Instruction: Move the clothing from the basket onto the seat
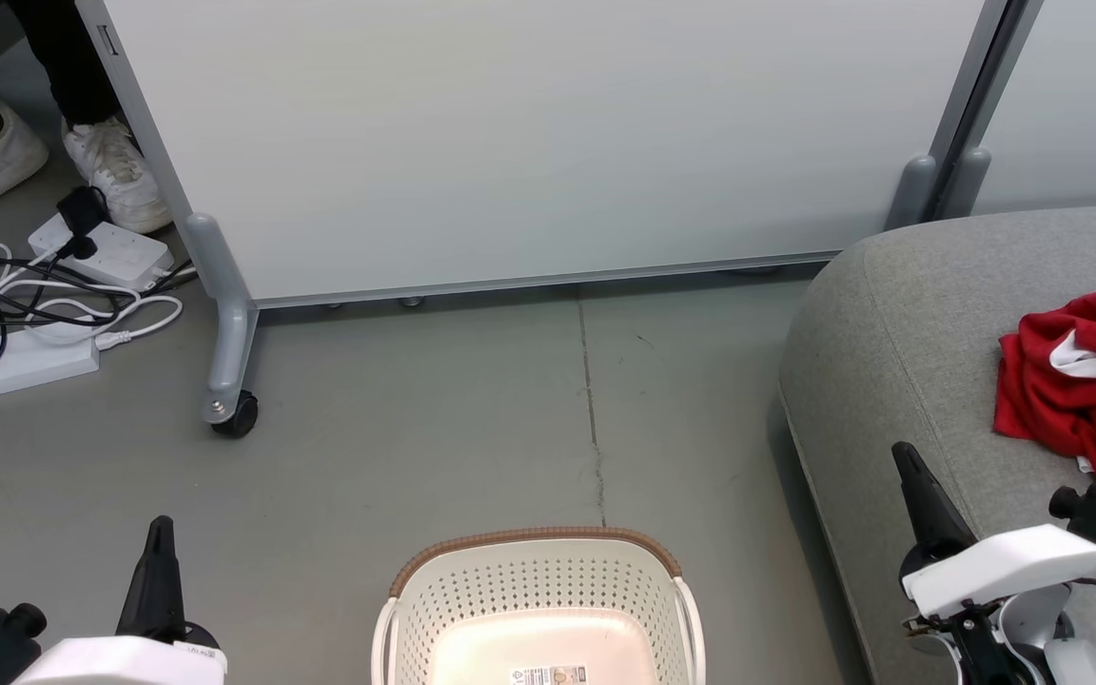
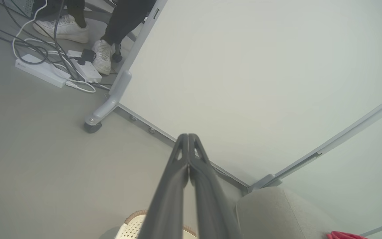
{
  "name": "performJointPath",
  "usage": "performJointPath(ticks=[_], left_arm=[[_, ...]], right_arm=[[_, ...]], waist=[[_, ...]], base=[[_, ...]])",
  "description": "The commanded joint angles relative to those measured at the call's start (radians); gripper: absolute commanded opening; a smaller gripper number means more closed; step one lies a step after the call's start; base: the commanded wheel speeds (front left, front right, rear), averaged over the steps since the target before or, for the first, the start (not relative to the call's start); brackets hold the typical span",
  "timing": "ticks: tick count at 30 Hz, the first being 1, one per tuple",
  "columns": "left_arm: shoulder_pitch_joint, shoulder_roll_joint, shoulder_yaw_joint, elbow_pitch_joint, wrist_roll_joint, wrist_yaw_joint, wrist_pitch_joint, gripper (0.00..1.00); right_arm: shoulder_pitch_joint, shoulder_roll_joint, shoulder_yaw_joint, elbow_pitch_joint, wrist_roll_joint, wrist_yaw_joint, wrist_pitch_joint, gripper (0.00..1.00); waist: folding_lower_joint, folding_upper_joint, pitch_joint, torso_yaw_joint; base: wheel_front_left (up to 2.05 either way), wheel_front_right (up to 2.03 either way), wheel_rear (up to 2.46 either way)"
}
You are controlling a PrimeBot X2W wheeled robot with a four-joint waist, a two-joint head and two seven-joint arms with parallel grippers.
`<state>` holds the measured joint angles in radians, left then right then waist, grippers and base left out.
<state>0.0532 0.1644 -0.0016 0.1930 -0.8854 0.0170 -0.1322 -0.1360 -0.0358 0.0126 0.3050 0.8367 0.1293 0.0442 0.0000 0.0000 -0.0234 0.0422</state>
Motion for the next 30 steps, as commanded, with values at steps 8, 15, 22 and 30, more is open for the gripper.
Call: performJointPath(ticks=[8, 15, 22, 30], left_arm=[[-0.049, -0.012, 0.048, 0.0, -0.115, -0.028, 0.026, 0.0], [-0.065, -0.024, 0.074, 0.006, -0.187, -0.043, 0.044, 0.0], [-0.079, -0.033, 0.094, 0.012, -0.246, -0.056, 0.058, 0.0], [-0.094, -0.046, 0.12, 0.017, -0.319, -0.07, 0.076, 0.0]], right_arm=[[-0.072, -0.01, 0.005, 0.036, 0.132, 0.002, 0.021, 0.0], [-0.104, -0.011, 0.009, 0.066, 0.214, 0.002, 0.033, 0.0], [-0.129, -0.012, 0.011, 0.09, 0.281, 0.002, 0.043, 0.0], [-0.162, -0.013, 0.015, 0.121, 0.363, 0.002, 0.054, 0.0]], waist=[[0.0, 0.0, 0.003, -0.004], [0.0, 0.0, 0.006, -0.007], [0.0, 0.0, 0.008, -0.01], [0.0, 0.0, 0.011, -0.014]], base=[[0.0, 0.0, 0.0], [0.0, 0.0, 0.0], [0.0, 0.0, 0.0], [0.0, 0.0, 0.0]])
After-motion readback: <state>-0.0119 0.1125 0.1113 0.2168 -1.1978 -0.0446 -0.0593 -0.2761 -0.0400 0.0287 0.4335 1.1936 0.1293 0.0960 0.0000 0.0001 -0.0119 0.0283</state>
